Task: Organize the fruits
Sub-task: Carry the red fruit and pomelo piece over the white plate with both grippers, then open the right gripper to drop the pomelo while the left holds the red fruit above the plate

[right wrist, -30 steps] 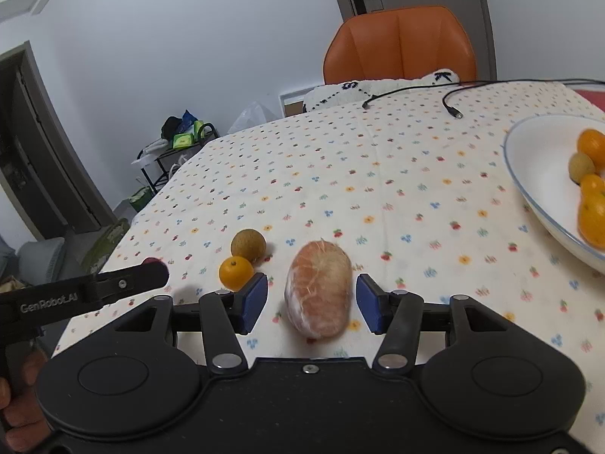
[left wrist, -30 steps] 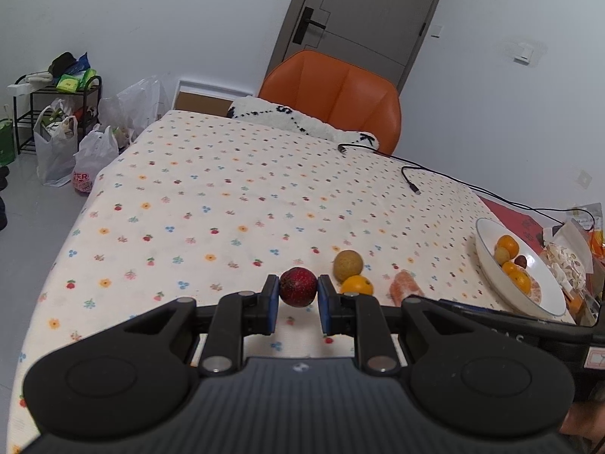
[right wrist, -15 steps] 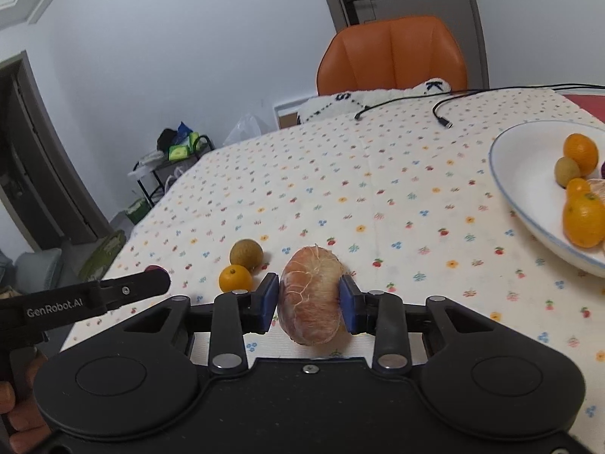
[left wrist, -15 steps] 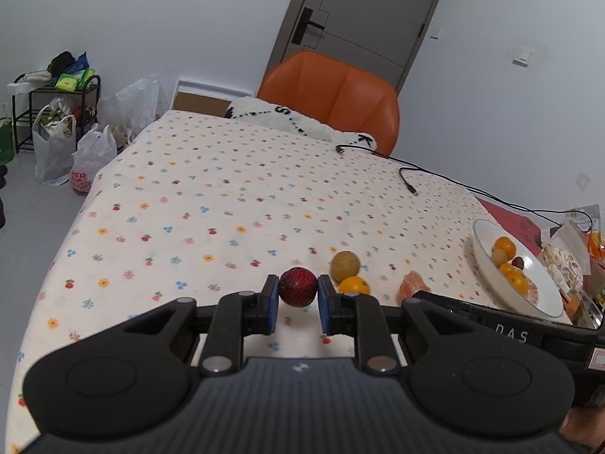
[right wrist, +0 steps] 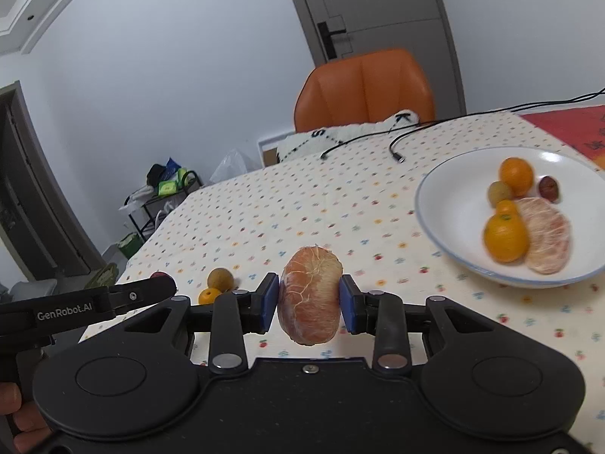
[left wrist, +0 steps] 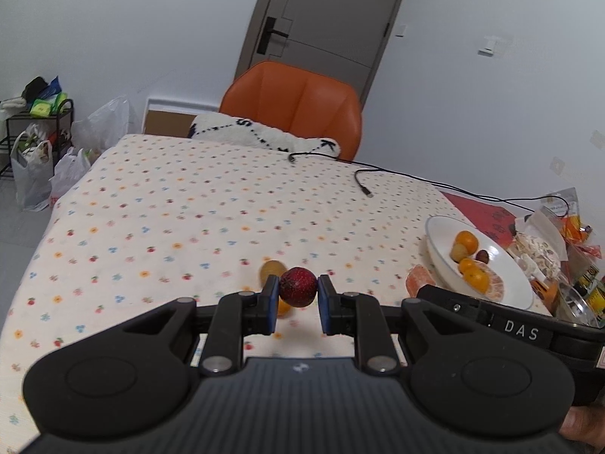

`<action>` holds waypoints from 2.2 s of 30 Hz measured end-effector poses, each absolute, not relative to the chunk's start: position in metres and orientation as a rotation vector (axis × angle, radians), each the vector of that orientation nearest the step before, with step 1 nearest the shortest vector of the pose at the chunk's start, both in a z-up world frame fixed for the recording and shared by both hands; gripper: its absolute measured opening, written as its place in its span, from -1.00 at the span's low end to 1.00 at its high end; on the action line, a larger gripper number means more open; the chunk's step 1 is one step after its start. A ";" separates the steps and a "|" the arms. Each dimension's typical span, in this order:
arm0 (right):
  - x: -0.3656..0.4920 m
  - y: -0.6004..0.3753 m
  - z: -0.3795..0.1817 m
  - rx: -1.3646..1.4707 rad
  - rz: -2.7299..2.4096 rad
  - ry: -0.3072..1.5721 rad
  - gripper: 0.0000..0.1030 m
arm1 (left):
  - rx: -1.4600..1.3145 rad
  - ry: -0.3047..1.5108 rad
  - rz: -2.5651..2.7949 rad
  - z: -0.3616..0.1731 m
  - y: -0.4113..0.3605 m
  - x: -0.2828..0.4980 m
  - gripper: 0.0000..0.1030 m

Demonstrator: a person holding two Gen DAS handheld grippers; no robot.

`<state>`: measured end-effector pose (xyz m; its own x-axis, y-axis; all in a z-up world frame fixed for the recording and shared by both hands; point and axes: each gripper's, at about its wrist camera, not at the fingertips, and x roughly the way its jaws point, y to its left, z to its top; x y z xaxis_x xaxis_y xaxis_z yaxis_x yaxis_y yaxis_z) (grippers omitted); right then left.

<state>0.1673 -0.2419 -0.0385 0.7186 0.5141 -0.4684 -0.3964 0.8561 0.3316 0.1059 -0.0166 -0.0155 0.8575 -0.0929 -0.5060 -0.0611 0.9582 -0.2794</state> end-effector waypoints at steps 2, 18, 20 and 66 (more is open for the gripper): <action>0.165 -0.250 -0.036 0.223 0.501 0.571 -0.36 | -0.287 0.539 -0.027 -0.013 -0.023 0.105 -0.62; 0.149 -0.305 -0.027 0.276 0.433 0.504 -0.36 | -0.229 0.500 -0.092 0.008 -0.072 0.105 -0.62; 0.148 -0.312 -0.026 0.283 0.423 0.497 -0.36 | -0.219 0.494 -0.100 0.011 -0.078 0.107 -0.62; 0.207 -0.418 -0.043 0.354 0.228 0.478 -0.36 | -0.243 0.532 -0.144 -0.001 -0.182 0.211 -0.61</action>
<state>0.2070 -0.4184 -0.0434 0.8644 0.2944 -0.4076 -0.1305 0.9142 0.3836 0.2114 -0.1821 -0.0008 0.8526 -0.1985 -0.4833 0.0732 0.9613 -0.2656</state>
